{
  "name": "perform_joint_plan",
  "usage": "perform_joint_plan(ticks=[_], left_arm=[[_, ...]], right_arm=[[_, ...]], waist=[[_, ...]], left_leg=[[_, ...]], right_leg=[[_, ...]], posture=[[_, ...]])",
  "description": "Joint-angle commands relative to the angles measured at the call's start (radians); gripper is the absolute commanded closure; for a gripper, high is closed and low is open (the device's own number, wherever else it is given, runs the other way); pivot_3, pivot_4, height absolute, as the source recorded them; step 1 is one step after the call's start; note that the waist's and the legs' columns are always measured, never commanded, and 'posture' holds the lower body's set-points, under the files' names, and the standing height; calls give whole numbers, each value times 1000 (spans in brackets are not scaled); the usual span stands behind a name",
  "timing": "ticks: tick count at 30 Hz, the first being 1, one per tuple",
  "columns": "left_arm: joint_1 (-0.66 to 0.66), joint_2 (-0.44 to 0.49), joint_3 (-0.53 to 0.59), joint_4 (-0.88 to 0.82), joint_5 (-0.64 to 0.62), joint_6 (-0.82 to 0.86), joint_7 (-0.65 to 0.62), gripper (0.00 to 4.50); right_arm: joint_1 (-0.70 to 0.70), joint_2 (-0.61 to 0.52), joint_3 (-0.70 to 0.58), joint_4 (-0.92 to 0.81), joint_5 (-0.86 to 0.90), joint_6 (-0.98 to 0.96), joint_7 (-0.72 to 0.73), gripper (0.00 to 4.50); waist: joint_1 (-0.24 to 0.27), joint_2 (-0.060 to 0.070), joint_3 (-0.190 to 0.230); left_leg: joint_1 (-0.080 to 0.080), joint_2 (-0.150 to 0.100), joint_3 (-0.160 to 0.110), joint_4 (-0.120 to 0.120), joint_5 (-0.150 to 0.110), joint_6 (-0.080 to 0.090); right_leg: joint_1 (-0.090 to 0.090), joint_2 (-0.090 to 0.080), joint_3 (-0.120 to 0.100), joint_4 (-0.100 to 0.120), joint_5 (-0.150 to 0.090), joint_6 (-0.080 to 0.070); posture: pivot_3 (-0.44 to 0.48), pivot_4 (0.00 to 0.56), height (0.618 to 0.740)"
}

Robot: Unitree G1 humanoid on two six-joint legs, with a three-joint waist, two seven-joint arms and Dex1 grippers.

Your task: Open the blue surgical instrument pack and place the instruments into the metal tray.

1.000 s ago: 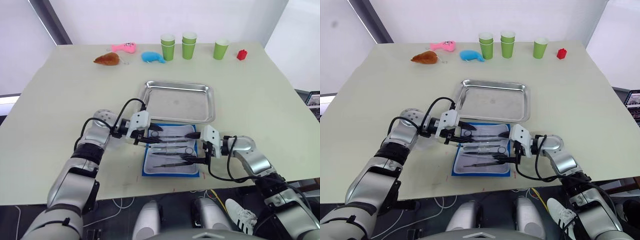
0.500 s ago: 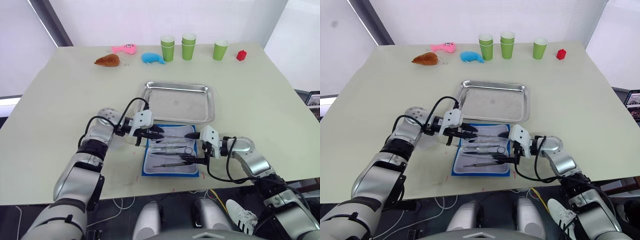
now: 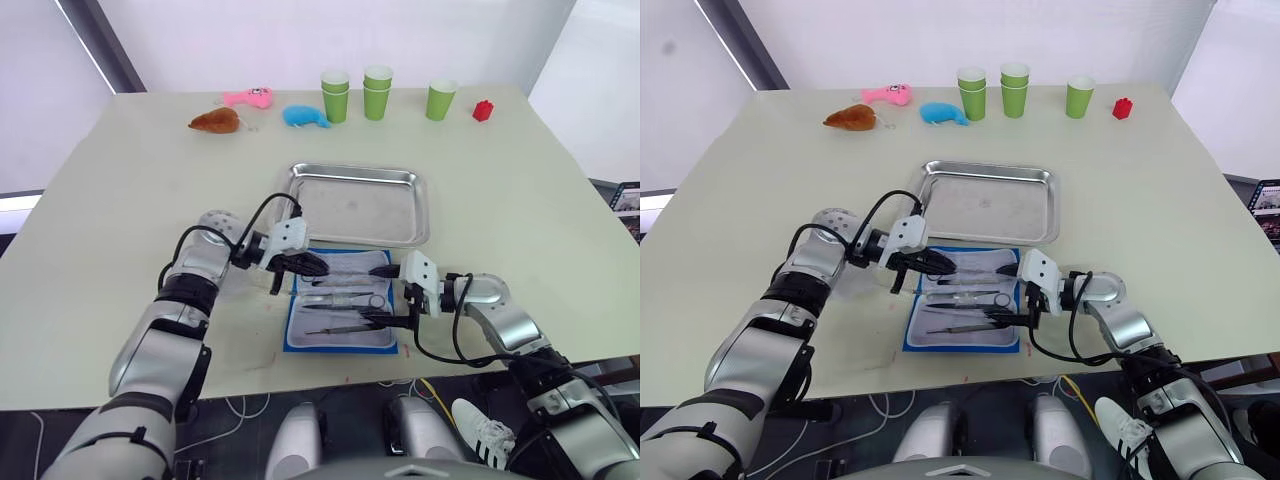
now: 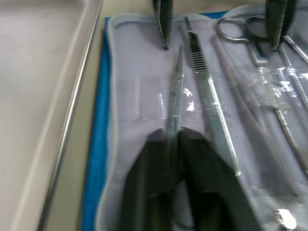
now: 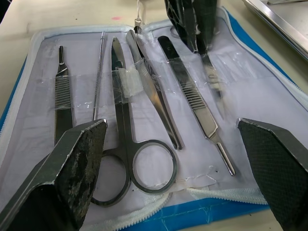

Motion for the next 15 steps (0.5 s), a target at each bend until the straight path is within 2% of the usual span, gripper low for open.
perform_joint_plan(ticks=[1, 15], left_arm=[[-1, 8, 2, -50, 2, 17, -2, 4400], [-46, 61, -23, -268, 17, 240, -60, 4400]], right_arm=[[56, -12, 69, 108, -101, 55, -29, 0], [54, -7, 72, 113, -102, 60, -28, 0]], waist=[[0, 0, 0], [-3, 0, 1]], left_leg=[[0, 0, 0, 0, 0, 0], [0, 0, -2, 0, 0, 0]], right_leg=[[0, 0, 0, 0, 0, 0], [0, 2, 0, 0, 0, -1]], posture=[[0, 150, 739], [0, 150, 739]])
